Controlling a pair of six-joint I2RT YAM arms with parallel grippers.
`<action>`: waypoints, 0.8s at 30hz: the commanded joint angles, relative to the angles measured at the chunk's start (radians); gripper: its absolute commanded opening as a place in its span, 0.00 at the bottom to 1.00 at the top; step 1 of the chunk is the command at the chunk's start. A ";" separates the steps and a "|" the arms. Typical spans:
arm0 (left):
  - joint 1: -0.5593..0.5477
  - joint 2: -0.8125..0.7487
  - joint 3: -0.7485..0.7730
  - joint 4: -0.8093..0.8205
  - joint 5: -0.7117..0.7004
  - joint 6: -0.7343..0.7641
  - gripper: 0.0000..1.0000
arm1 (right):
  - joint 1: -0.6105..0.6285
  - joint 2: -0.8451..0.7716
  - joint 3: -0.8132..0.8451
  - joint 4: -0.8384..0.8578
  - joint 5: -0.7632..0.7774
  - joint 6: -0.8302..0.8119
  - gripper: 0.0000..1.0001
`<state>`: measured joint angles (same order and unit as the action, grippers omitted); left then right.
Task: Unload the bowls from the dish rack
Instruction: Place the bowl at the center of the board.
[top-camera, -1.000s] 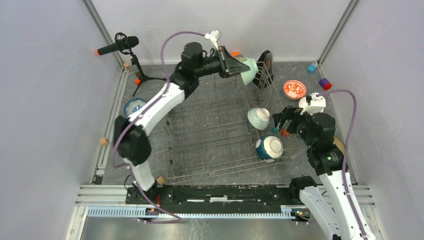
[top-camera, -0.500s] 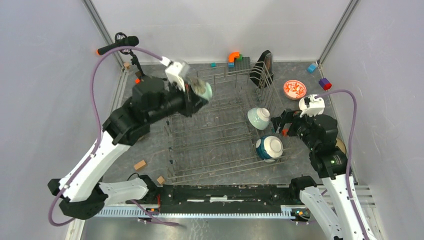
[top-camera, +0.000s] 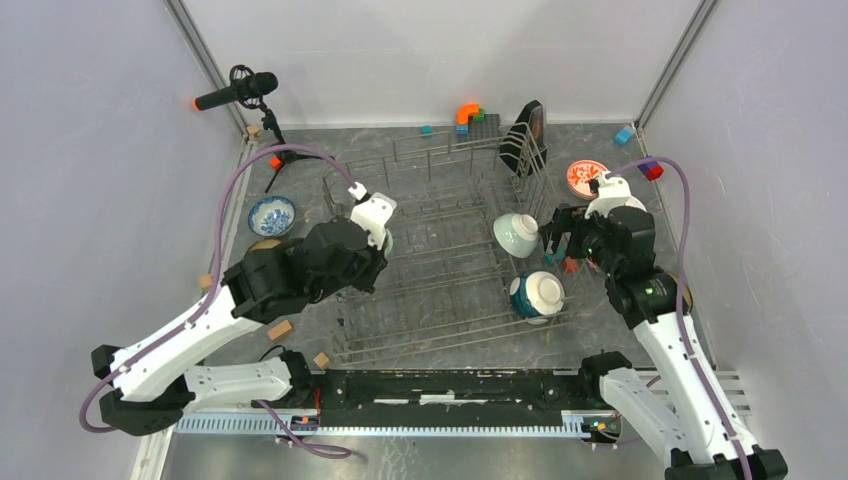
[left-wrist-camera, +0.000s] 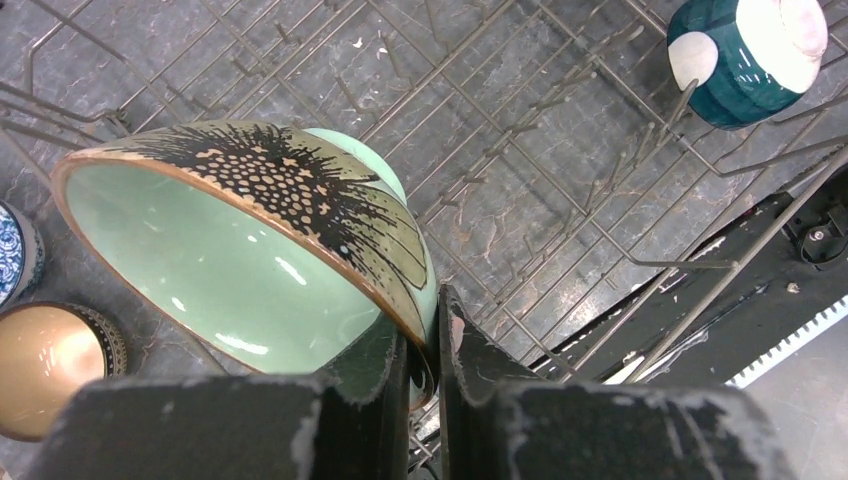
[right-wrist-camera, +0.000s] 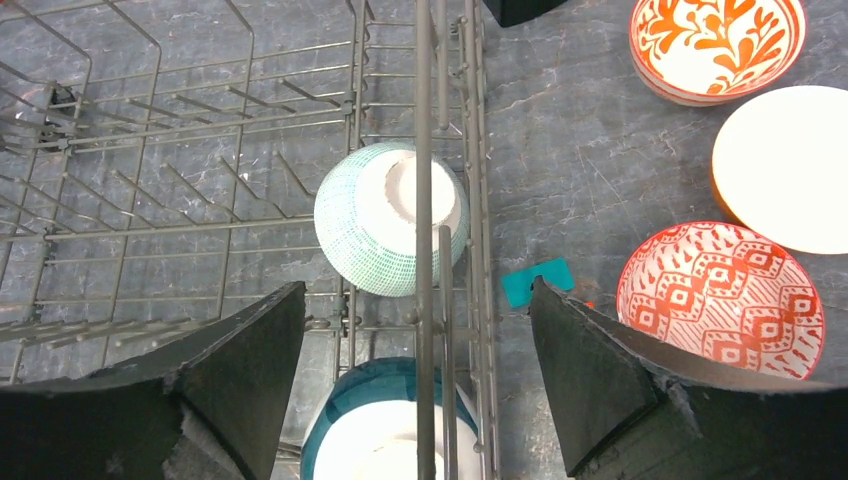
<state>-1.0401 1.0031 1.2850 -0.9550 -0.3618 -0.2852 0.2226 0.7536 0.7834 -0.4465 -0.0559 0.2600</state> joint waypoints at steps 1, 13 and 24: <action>-0.004 -0.064 -0.027 0.131 -0.049 0.015 0.02 | 0.034 0.071 0.011 -0.028 0.014 -0.001 0.84; 0.002 -0.059 -0.058 0.131 -0.378 0.035 0.02 | 0.055 0.083 -0.044 0.113 -0.031 0.167 0.55; 0.356 0.022 -0.012 -0.008 -0.414 -0.004 0.02 | 0.056 -0.021 -0.027 0.036 0.033 0.093 0.92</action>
<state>-0.7212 1.0256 1.2106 -0.9478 -0.6582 -0.2871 0.2733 0.7856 0.7677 -0.3664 -0.0360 0.3843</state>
